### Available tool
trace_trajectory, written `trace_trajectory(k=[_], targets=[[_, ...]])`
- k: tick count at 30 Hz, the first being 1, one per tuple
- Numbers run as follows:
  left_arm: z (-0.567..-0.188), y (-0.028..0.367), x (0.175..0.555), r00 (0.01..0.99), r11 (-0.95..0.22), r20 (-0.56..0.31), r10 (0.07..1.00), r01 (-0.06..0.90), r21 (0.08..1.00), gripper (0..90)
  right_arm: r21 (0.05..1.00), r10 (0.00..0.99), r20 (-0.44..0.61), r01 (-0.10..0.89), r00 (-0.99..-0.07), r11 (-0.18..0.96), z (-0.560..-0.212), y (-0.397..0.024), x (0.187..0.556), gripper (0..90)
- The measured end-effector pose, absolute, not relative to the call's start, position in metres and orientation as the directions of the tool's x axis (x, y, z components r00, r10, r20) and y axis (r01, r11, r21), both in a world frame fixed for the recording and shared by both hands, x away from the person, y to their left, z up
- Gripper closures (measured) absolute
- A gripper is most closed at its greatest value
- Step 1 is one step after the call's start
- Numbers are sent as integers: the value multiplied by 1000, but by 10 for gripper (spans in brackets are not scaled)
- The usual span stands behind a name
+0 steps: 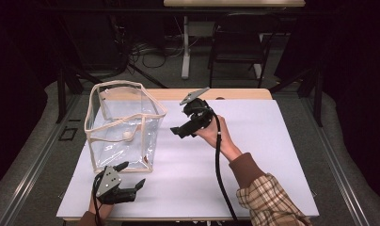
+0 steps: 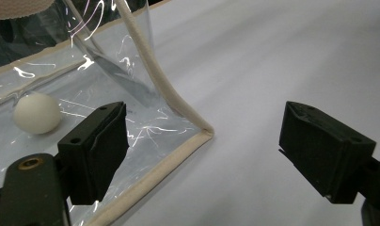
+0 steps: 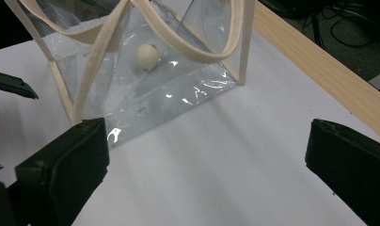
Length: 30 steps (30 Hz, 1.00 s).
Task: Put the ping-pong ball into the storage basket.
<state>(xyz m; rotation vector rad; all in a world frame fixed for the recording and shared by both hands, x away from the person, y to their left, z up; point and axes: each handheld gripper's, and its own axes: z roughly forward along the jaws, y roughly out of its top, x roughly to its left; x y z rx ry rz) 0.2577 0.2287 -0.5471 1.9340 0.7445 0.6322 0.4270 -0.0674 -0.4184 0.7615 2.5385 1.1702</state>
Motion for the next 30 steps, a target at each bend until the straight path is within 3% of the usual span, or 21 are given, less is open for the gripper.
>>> trace_trajectory(k=[30], targets=[[-547, 229, 258, 682, -379, 124, 721, 239, 894, 161, 746, 596, 1, 397, -803, 534, -455, -120, 395, 0]])
